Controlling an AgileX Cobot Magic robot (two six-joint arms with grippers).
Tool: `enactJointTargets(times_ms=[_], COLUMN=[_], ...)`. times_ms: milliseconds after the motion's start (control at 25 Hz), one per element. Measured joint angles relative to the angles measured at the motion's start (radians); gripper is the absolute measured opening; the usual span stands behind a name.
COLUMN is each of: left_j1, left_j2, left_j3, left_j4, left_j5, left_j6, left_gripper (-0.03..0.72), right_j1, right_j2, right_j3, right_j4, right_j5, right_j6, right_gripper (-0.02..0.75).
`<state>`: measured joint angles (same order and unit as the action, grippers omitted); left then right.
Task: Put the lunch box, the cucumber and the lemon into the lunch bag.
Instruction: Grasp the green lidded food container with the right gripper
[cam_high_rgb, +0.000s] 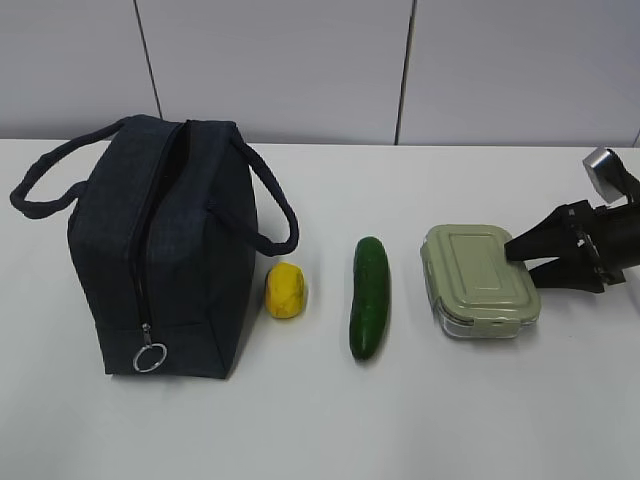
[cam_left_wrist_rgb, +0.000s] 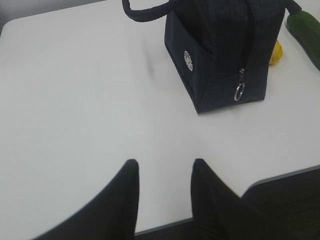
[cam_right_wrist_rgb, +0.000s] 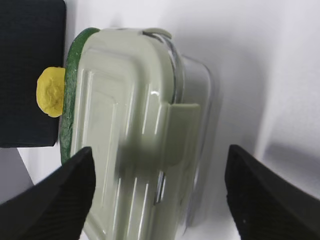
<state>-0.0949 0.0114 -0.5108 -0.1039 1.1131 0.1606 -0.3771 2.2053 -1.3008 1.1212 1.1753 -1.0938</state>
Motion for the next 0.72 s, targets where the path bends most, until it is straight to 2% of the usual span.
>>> enactJointTargets(times_ms=[720], left_j1=[0.0], left_j2=[0.0], left_j3=[0.0], left_j4=[0.0], left_j5=[0.0], left_j6=[0.0], left_gripper=[0.239], right_j1=[0.04], right_j2=[0.064], right_j3=[-0.002], right_j4=[0.047], right_j5=[0.012], right_j6=[-0.025], right_gripper=[0.601])
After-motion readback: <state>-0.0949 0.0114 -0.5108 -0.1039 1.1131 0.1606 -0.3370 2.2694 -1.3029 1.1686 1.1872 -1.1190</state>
